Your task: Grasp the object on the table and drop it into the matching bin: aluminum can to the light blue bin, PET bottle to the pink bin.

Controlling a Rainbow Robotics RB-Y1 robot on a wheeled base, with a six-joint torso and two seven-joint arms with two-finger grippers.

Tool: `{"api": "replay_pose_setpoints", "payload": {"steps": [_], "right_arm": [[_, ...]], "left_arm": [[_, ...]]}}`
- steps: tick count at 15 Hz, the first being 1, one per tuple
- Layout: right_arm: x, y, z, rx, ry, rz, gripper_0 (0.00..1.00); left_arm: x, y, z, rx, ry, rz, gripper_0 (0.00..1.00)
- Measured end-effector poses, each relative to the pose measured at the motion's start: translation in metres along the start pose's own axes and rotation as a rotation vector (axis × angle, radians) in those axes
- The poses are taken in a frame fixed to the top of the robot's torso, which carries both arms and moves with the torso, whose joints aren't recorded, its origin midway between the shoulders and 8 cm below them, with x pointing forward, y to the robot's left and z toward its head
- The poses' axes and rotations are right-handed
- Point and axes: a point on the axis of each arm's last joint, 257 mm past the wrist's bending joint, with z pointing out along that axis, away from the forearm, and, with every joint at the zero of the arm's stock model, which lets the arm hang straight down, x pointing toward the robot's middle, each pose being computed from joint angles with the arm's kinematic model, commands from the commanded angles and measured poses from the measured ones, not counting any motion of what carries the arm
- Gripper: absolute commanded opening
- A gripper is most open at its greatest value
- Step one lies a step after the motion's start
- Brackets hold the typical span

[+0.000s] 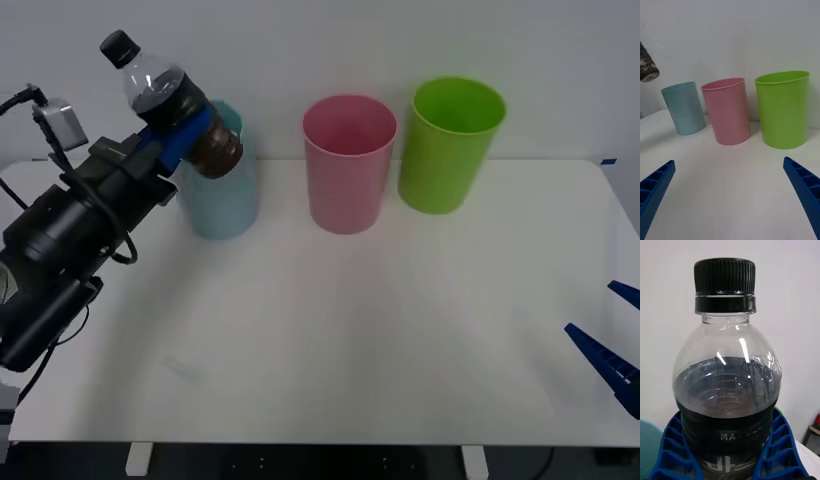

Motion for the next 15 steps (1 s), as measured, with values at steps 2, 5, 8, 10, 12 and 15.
{"api": "replay_pose_setpoints", "payload": {"steps": [2, 5, 8, 10, 12, 15], "right_arm": [[0.000, 0.000, 0.000, 0.000, 0.000, 0.000, 1.00], [0.000, 0.000, 0.000, 0.000, 0.000, 0.000, 1.00], [0.000, 0.000, 0.000, 0.000, 0.000, 0.000, 1.00], [0.000, 0.000, 0.000, 0.000, 0.000, 0.000, 1.00], [0.000, 0.000, 0.000, 0.000, 0.000, 0.000, 1.00], [0.000, 0.000, 0.000, 0.000, 0.000, 0.000, 1.00]], "left_arm": [[0.006, -0.004, 0.022, 0.027, 0.018, 0.021, 0.00], [0.016, -0.005, 0.059, 0.064, 0.050, 0.042, 0.00], [0.027, 0.000, 0.095, 0.081, 0.090, 0.055, 0.00], [0.038, 0.001, 0.119, 0.094, 0.123, 0.058, 0.00], [0.048, 0.001, 0.142, 0.104, 0.152, 0.079, 0.00], [0.062, -0.002, 0.176, 0.100, 0.182, 0.120, 0.00]]}}
